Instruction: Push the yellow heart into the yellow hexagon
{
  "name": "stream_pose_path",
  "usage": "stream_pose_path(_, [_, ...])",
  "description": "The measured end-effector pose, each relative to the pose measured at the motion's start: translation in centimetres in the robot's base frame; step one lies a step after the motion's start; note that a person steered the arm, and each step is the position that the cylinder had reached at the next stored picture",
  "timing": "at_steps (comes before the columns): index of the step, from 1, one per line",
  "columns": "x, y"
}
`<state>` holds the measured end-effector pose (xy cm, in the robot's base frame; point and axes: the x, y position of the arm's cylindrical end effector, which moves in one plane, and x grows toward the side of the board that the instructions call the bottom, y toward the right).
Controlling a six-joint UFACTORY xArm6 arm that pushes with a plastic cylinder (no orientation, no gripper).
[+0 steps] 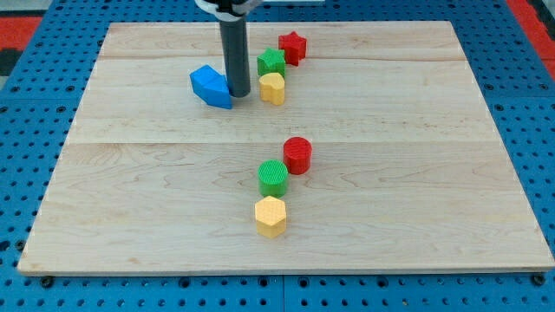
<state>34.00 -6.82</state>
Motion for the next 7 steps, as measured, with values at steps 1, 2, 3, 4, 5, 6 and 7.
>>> stream_pose_path(1, [-2.2, -1.3])
stream_pose_path(2, [-1.6, 3.2])
stream_pose_path(3, [2.5, 8.1])
stream_pose_path(4, [3.1, 11.3])
stream_pose_path(5, [3.1, 11.5])
stream_pose_path(6, [4.6, 11.4])
stream_pose_path(7, [9.8, 14.1])
